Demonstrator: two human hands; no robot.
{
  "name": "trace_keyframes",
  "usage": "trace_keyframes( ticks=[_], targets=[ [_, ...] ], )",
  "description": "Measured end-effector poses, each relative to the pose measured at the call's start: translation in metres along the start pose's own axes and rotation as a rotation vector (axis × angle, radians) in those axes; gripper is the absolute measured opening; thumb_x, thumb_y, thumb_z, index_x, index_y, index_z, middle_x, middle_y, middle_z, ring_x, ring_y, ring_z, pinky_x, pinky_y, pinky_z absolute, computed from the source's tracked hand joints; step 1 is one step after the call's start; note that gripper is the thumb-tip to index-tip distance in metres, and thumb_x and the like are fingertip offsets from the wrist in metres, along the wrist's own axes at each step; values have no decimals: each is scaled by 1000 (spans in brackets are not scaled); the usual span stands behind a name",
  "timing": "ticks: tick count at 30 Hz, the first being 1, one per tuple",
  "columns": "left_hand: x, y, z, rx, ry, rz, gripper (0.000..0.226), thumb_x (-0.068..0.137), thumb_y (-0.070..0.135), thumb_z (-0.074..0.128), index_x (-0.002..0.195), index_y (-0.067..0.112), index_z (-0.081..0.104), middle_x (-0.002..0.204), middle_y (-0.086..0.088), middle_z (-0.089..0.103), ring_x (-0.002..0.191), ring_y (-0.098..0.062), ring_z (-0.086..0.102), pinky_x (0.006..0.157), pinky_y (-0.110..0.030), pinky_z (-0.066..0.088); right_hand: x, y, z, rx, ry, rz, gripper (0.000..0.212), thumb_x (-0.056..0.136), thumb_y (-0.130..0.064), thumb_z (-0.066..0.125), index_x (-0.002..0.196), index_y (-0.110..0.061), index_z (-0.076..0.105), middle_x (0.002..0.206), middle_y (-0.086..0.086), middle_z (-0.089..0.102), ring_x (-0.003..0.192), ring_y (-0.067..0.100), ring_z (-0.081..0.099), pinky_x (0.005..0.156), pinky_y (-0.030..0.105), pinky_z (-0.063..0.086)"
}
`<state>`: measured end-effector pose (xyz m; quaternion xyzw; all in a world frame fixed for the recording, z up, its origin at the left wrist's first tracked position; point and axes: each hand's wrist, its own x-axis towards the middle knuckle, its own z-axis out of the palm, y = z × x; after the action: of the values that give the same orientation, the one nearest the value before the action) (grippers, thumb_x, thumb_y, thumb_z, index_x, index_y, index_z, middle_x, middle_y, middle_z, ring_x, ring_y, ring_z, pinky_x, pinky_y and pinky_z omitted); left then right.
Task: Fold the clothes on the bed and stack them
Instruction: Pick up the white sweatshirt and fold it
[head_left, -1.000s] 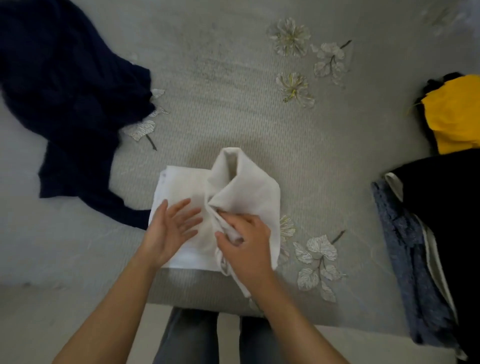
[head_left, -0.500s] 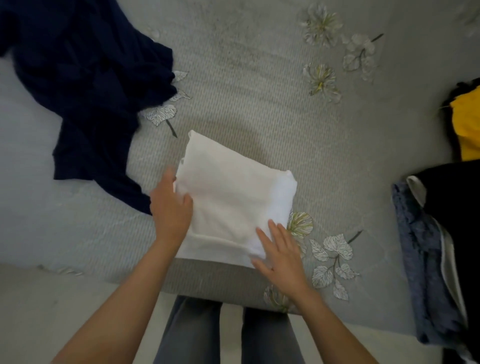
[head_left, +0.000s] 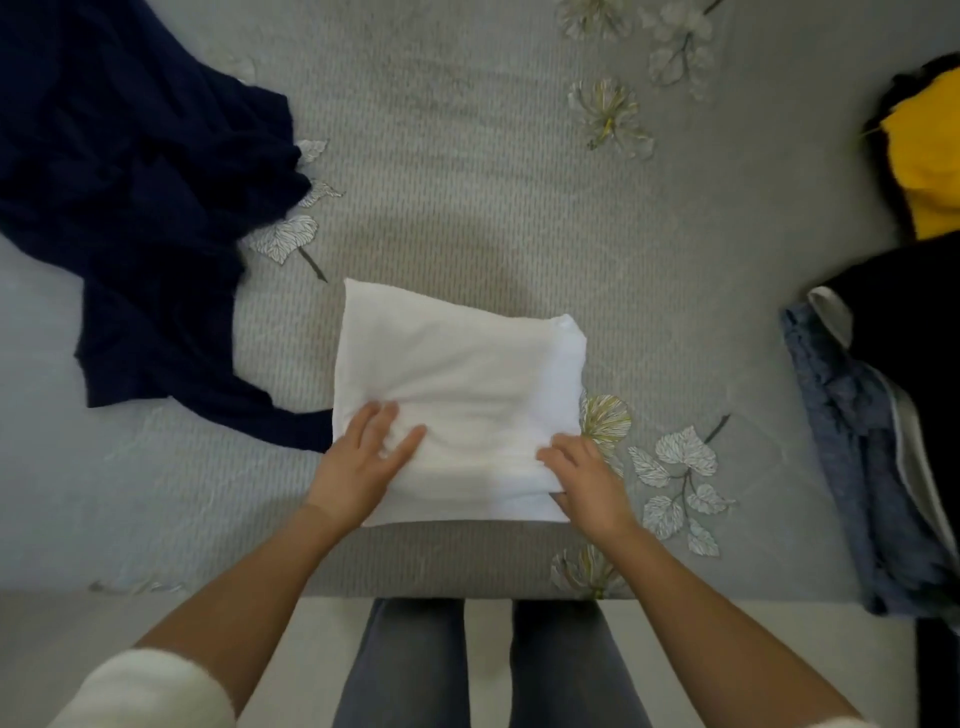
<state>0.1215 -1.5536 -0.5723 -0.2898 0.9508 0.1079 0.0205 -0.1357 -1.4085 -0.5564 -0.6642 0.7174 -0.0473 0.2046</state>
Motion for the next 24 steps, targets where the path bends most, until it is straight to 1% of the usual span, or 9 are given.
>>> trace_keyframes(
  ticks=[2,5,8,10,12,14,15,19,24],
  targets=[
    [8,-6,-7,-89,-16,11,94,29,-4,86,112,13,46,110,-14,51,98,-31,44,31,-27,44,0,1,-14,36,52,27,83,27,-11,92,96,-21,47,89,6,66,87,15,40,43,23,47],
    [26,-6,-35,-171,-8,-43,88,32,6,92,108,13,47,92,-13,68,89,-22,41,36,-31,50,1,2,-44,86,140,29,71,38,-7,89,94,-21,47,85,6,67,85,14,41,45,18,42],
    [68,0,-86,-224,79,-135,56,62,2,74,113,11,53,99,-18,68,96,-31,54,57,-40,57,14,13,-88,131,257,24,48,53,-9,71,92,-19,46,80,8,65,77,23,57,45,20,47],
    [101,8,-116,-170,188,-30,41,70,16,55,110,12,50,92,-20,68,85,-33,61,52,-41,56,24,30,-124,93,338,32,33,61,-15,60,90,-18,45,76,9,65,67,24,63,45,20,46],
    [136,19,-144,-126,194,21,46,65,16,65,107,11,47,87,-21,68,74,-37,65,46,-44,55,32,55,-158,77,420,29,21,67,-19,49,88,-18,45,75,10,64,70,22,59,54,18,39],
    [175,35,-168,-89,190,35,68,44,1,86,103,7,52,85,-23,68,69,-40,66,47,-45,52,38,84,-195,71,493,14,18,68,-17,51,86,-15,51,75,12,63,74,20,54,63,23,36],
    [195,46,-180,-80,200,40,67,43,-1,86,102,6,55,85,-24,68,69,-41,66,48,-47,52,40,99,-214,63,525,3,16,68,-14,52,84,-12,55,75,13,62,72,24,56,64,25,35],
    [295,95,-225,-83,366,168,37,71,22,52,106,11,48,92,-27,67,77,-42,65,64,-49,52,38,175,-294,-45,696,-39,19,69,-15,46,88,-16,47,75,13,62,71,24,54,56,25,36],
    [459,202,-277,-95,496,301,37,75,25,49,109,13,47,102,-21,63,86,-39,60,70,-43,50,10,294,-392,-283,1024,-10,22,68,-9,47,91,-9,45,85,13,56,81,24,40,55,31,41]
  ],
)
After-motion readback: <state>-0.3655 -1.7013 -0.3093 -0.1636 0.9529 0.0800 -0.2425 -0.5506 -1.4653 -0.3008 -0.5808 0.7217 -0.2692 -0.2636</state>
